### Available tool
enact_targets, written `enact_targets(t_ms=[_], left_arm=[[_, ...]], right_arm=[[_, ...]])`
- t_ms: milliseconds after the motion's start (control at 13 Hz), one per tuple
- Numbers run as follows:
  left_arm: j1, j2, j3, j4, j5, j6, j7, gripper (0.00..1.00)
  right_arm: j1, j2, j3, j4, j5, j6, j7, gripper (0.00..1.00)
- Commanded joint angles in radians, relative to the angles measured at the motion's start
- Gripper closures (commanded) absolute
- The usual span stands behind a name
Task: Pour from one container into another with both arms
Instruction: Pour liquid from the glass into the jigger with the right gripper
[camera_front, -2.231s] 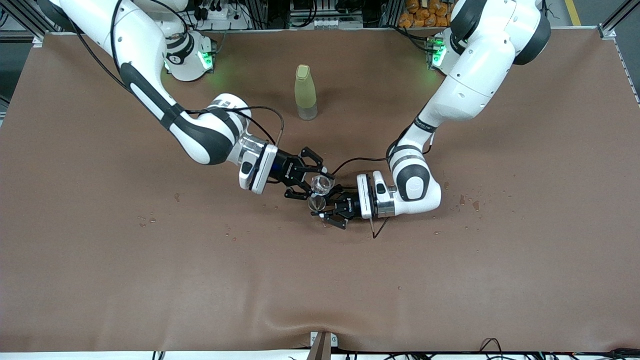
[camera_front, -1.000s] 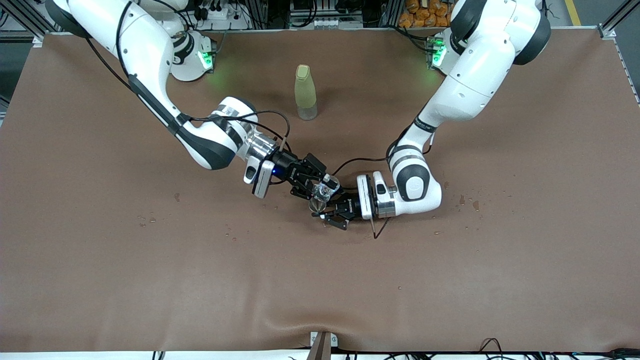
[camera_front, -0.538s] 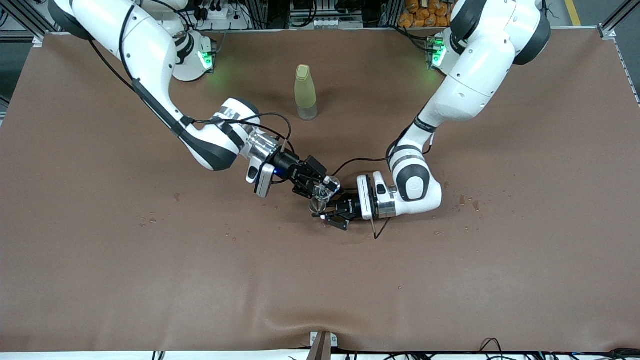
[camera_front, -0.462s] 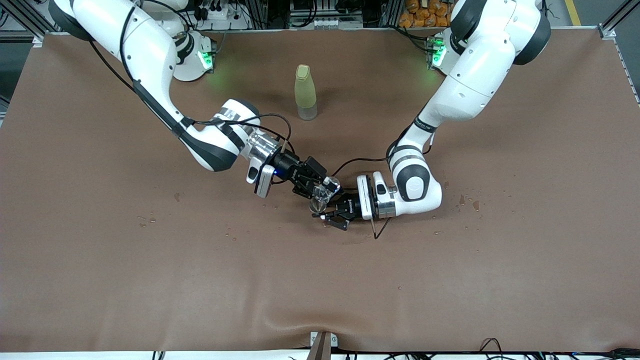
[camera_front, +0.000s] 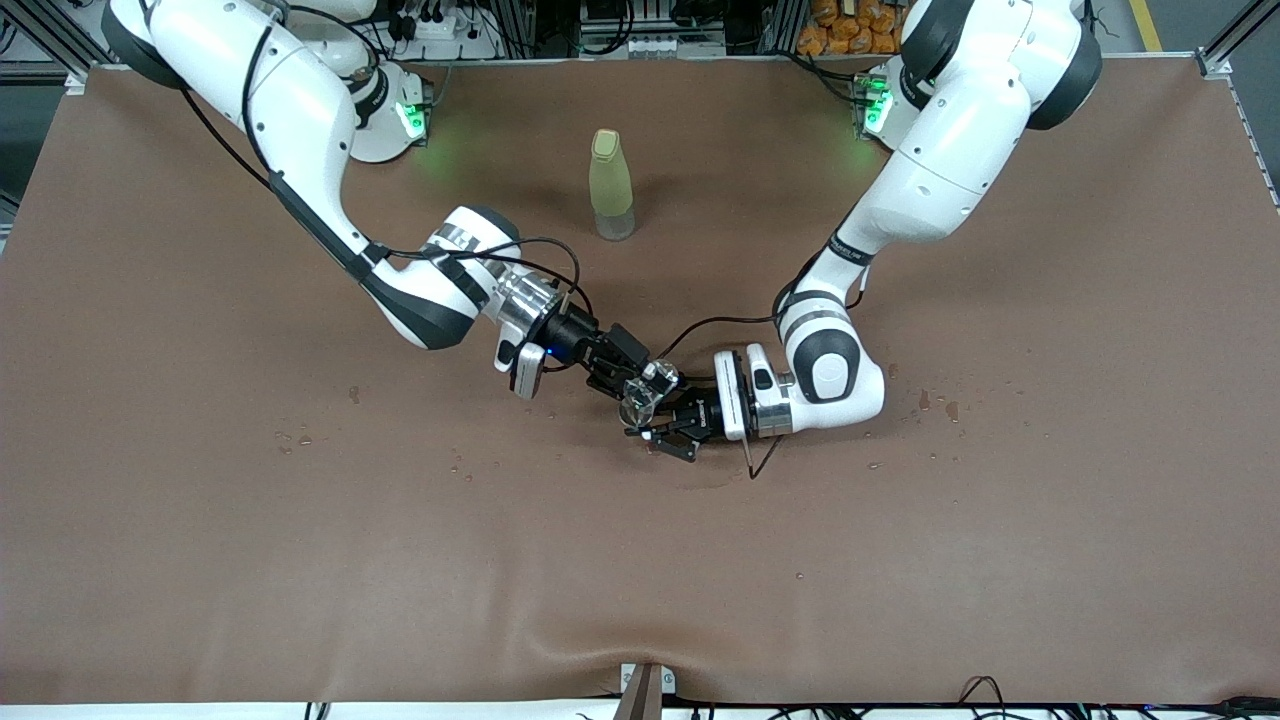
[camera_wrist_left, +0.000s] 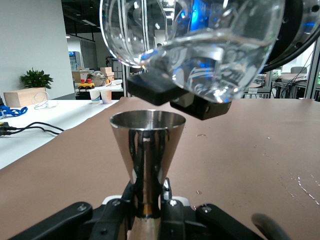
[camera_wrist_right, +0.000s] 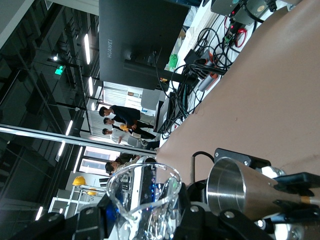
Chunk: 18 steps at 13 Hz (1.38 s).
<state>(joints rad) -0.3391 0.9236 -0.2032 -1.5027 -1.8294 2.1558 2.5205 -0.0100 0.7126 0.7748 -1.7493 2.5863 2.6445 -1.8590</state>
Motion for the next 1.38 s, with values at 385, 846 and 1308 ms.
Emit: enact_targets(t_ms=[385,846,1308], left_arm=[[-0.014,0.000,0.008,0.016,-0.016,0.021,-0.011,1.00],[-0.014,0.000,0.008,0.016,-0.016,0.021,-0.011,1.00],[-0.014,-0.002,0.008,0.016,-0.014,0.021,-0.011,1.00]], right_arm=[[0.027,0.004,-0.017,0.021,0.150,-0.003,0.079,0.88],[0.027,0.002,-0.017,0.019,0.156,-0.031,0.228,0.91],[0.010,0.002,-0.015,0.021,0.153,-0.031,0.355,0.90]])
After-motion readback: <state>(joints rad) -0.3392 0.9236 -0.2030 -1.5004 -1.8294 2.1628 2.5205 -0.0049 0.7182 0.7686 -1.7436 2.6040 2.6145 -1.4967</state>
